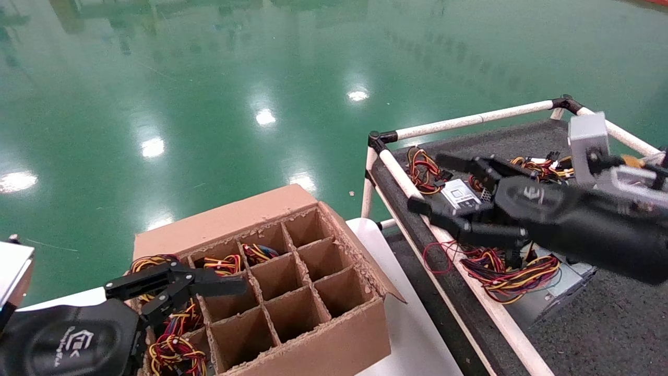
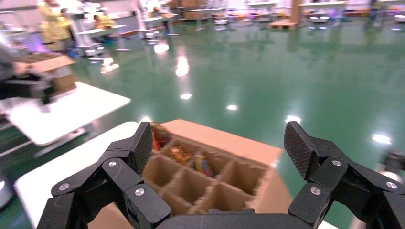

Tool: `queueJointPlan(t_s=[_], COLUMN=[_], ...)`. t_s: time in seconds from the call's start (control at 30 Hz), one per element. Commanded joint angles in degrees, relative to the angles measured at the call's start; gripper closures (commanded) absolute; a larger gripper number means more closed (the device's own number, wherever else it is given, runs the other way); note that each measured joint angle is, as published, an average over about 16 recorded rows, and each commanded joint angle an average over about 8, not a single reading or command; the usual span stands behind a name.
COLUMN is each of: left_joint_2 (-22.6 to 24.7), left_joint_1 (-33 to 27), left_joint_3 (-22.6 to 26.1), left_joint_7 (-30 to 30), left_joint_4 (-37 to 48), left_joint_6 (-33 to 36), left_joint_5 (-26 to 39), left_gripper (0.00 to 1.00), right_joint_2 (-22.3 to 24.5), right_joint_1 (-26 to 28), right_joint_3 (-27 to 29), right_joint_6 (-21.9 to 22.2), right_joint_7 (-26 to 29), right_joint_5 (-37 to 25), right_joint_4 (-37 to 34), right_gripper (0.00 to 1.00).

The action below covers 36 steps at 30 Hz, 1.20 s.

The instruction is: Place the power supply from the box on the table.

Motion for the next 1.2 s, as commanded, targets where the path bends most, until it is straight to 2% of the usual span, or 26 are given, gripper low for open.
queueJointPlan(t_s=[0.03,0.7,1.2], left_joint_2=[0.0,0.0,0.0], left_joint_1=[0.0,0.0,0.0], left_joint_3=[0.0,0.0,0.0], left_joint_7=[0.0,0.0,0.0], left_joint_4=[0.0,0.0,0.0], left_joint_6=[0.0,0.0,0.0], left_joint_5=[0.0,0.0,0.0], left_gripper=[0.00,0.00,0.00], right_joint_2=[0.4,3.9,4.0], right_joint_1=[-1.7,-17.0,-17.3], right_joint_3=[1.8,18.0,18.3], right_joint_6=[-1.1,-11.1,-11.2], right_joint_7=[0.8,8.3,8.3], right_joint_5=[-0.6,-6.0,-6.2], right_joint_4=[2.4,24.5,24.8], right_gripper=[0.00,0.00,0.00])
